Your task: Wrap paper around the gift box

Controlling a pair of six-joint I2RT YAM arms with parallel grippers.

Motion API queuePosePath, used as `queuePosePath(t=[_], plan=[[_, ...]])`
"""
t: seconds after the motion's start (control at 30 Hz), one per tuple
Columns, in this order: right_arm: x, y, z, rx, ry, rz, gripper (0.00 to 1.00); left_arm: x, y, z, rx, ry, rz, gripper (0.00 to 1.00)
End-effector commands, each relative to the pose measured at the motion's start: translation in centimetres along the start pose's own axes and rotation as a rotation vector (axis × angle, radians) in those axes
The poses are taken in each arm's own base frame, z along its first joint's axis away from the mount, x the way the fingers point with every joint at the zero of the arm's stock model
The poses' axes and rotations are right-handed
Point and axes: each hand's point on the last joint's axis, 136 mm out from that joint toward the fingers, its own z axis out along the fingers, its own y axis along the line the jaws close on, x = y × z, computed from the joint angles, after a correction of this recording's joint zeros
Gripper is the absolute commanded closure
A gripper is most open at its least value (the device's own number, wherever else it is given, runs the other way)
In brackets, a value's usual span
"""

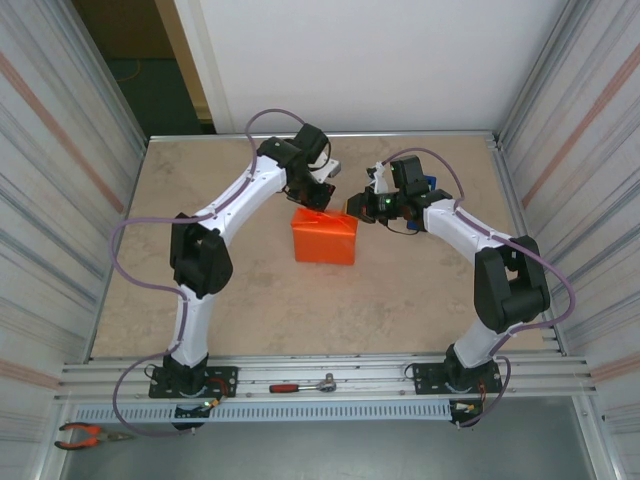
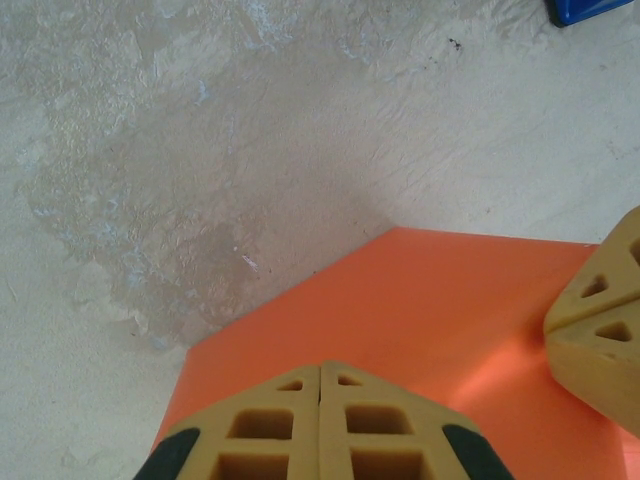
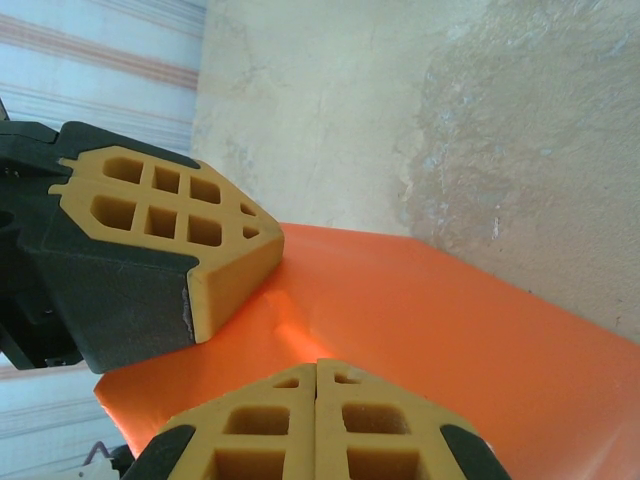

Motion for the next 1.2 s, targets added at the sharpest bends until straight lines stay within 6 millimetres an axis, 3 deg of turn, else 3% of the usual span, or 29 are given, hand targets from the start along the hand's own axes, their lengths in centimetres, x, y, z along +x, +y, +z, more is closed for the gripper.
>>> queuePosePath(t=[0.0, 0.4, 0.87, 1.17], plan=[[8.1, -8.8, 1.2, 0.276, 0.224, 0.227, 1.0, 1.4, -1.4, -2.4, 0.023, 0.026, 0.04, 0.99], [8.3, -9.0, 1.1, 0.284, 0.225, 0.228, 1.0, 2.7, -2.7, -3.1, 0.043, 0.03, 0.063, 1.0], [8.4, -9.2, 1.1, 0.29, 0.226, 0.235, 1.0, 5.5, -3.7, -2.5, 0.061, 0.038, 0.064, 1.0], [8.8, -9.6, 1.0, 0.306, 0.231, 0.239, 1.0, 5.3, -4.0, -3.5, 0.06, -0.073, 0.055, 1.0]])
